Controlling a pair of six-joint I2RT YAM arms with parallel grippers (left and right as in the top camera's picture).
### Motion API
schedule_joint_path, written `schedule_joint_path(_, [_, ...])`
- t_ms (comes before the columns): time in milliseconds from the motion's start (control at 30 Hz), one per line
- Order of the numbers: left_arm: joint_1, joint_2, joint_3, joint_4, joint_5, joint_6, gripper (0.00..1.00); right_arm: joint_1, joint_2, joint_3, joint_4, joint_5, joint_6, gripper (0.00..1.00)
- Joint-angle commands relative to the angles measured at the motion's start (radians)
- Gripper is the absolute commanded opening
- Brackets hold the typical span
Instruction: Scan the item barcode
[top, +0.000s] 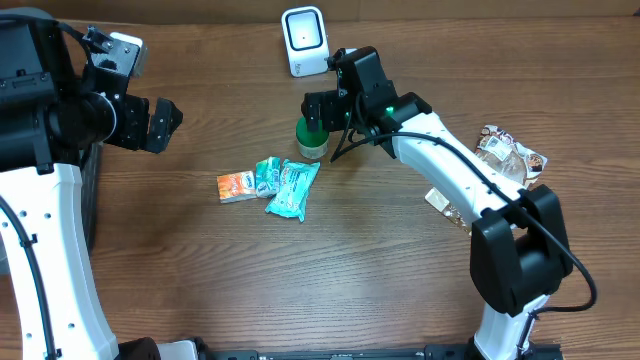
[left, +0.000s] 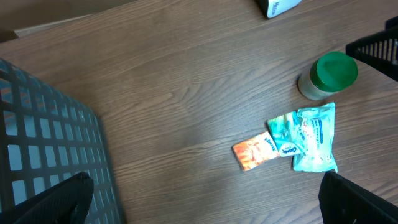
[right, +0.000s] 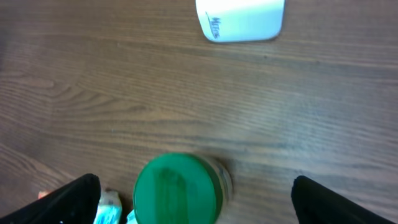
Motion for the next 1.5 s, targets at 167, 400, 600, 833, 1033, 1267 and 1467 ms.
schedule_joint_path(167, [0.003,-0.005,0.020,0.000,0.003,0.023,1.00,0.013,0.114,0.019,0.079,-0.051,0.002,0.92])
schedule_joint_path(400, [0.003,-0.005,0.020,0.000,0.003,0.023,1.00,0.029,0.118,0.019,0.058,-0.005,0.001,0.89])
schedule_joint_path(600, [0.003,-0.005,0.020,0.000,0.003,0.023,1.00,0.037,0.118,0.019,0.041,-0.005,-0.052,0.86])
schedule_joint_path(833, [0.003,-0.005,0.020,0.000,0.003,0.023,1.00,0.035,0.116,0.020,-0.062,-0.005,0.054,0.82])
schedule_joint_path(1033, [0.003,-0.005,0.020,0.000,0.003,0.023,1.00,0.023,0.088,0.020,-0.193,0.000,0.157,0.80])
schedule_joint_path(1267, [0.003,-0.005,0.020,0.000,0.003,0.023,1.00,0.023,-0.016,0.020,-0.351,0.111,0.234,0.80])
schedule_joint_path(1467, [0.003,-0.005,0.020,0.000,0.003,0.023,1.00,0.048,-0.065,0.020,-0.306,0.104,0.032,0.84])
